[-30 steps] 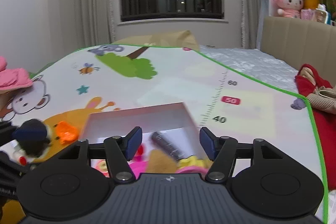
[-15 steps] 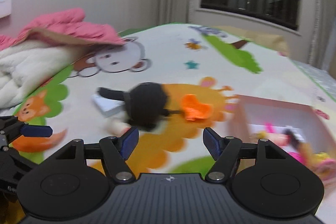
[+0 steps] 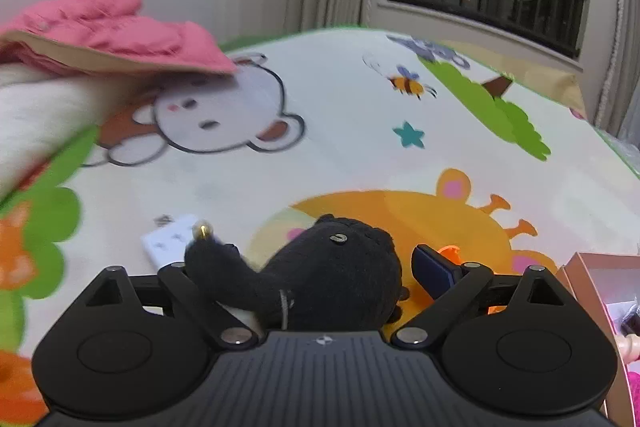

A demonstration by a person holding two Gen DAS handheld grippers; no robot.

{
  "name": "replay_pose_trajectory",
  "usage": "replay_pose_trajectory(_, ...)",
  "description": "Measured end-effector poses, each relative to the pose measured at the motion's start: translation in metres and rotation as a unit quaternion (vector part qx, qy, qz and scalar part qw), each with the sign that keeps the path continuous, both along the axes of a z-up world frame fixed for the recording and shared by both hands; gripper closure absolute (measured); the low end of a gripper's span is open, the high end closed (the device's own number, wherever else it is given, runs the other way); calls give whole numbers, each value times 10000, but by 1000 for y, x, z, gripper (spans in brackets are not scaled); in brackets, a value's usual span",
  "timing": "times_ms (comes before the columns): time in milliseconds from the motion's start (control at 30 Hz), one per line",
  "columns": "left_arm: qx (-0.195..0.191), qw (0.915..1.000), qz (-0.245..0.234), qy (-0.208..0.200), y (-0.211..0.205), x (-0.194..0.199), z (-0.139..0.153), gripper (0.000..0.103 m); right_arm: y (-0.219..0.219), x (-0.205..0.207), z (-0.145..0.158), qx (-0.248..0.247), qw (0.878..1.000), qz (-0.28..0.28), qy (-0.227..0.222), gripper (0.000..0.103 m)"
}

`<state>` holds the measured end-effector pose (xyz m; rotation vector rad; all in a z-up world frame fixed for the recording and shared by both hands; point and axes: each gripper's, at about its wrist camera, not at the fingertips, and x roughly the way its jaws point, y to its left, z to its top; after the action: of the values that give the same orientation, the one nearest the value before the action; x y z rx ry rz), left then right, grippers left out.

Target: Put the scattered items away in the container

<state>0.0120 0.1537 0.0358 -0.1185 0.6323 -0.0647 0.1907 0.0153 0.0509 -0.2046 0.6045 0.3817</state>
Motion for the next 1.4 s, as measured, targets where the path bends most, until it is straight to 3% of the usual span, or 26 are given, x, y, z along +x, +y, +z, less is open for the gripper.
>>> replay_pose_trajectory(33, -4, 10000, -14, -16, 0, -1, 1, 2, -3, 3, -2, 47, 9998, 21, 176, 29)
replay_pose_trajectory(200, -9, 9998, -187, -32, -7, -6, 1, 2, -28, -26, 5, 569, 9956, 395, 637, 30)
replay_pose_trajectory(467, 100, 9967, -799, 97, -37, -30, 0, 2, -69, -126, 12, 696, 9873, 1088, 928, 30)
replay_pose_trajectory(600, 209, 9927, -1173, 187, -59, -43, -4, 2, -102, -164, 15, 846, 9909, 730, 752, 30)
replay_pose_trajectory(767, 575, 9868, -1492, 240, -87, -53, -13, 2, -145, -183, 12, 884, 9942, -44, 606, 30)
replay_pose_trajectory(867, 670, 9871, -1435, 252, -93, -52, -14, 2, -167, -195, 7, 916, 9939, -270, 545, 28)
replay_pose_trajectory(933, 679, 9889, -1294, 273, -93, -49, -14, 2, -176, -206, 5, 931, 9941, -350, 427, 15)
replay_pose_trajectory(1033, 814, 9908, -1025, 329, -94, -43, -15, 2, -179, -221, -3, 845, 9954, -399, 223, 9)
replay_pose_trajectory(1233, 1161, 9901, -740, 283, -89, -37, -13, 2, -164, -237, -32, 360, 9984, -401, 173, 7)
replay_pose_trajectory(1400, 1518, 9866, -557, 242, -79, -33, -11, 2, -159, -238, -32, 239, 9989, -377, 113, 0)
